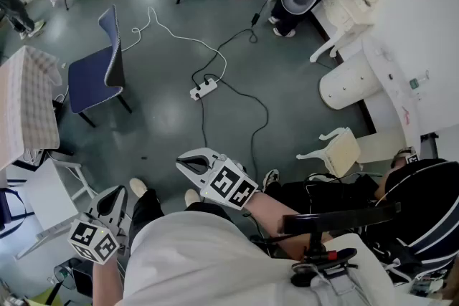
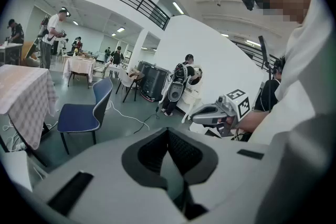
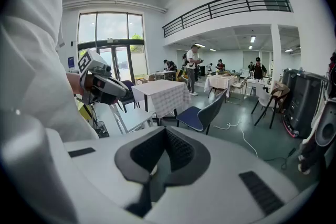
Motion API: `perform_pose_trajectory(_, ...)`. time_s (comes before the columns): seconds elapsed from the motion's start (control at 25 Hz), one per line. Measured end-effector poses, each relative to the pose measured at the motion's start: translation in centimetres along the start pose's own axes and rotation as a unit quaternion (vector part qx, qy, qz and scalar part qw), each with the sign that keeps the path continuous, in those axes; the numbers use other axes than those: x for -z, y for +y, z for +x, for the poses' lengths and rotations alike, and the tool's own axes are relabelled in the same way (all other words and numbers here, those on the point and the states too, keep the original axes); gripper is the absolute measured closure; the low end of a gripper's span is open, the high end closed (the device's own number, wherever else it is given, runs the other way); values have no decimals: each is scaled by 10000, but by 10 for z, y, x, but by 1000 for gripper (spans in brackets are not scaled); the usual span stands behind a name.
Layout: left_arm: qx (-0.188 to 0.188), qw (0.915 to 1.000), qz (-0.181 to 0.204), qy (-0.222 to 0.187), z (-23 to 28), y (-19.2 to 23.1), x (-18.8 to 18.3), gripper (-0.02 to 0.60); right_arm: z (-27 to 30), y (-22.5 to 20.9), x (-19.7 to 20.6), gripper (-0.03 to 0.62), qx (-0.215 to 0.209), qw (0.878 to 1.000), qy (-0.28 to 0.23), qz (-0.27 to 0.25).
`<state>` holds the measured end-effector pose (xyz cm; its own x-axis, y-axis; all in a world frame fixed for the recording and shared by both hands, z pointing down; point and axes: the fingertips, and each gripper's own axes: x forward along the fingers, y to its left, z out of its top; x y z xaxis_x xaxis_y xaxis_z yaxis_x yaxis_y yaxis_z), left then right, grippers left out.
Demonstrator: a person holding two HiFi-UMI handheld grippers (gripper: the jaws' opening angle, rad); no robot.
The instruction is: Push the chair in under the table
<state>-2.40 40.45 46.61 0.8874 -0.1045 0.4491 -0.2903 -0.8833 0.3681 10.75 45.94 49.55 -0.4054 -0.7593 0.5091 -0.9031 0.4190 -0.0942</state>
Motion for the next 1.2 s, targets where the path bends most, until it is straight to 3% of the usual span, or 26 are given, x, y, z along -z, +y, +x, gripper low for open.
perform_pose_trajectory(0.32, 53, 9996, 255, -51, -1, 100, -37, 574, 91, -25, -46, 583, -11, 9999, 161, -59)
perform_pose_trajectory(0.52, 217, 9984, 520, 74, -2, 169, -72, 574, 148, -65, -85, 580, 627, 9971, 74, 417)
perform_pose_trajectory(0.56, 236, 9980, 573, 106, -9, 183, -80, 571, 162, -71, -95, 569, 688, 9963, 72, 517)
perform_pose_trajectory(0.68, 275, 9975, 643, 130, -30, 223, -98, 515, 205, -89, -115, 422, 789, 9932, 180, 837)
perform_pose_trajectory(0.92, -28, 9996, 280, -95, -48, 304, -123, 499, 276, -162, -146, 393, 1059, 9845, 229, 1379)
perform_pose_trajectory(1.2, -636, 9971, -275, -310, -28, 378, -161, 494, 367, -308, -179, 345, 1297, 9768, 193, 1695)
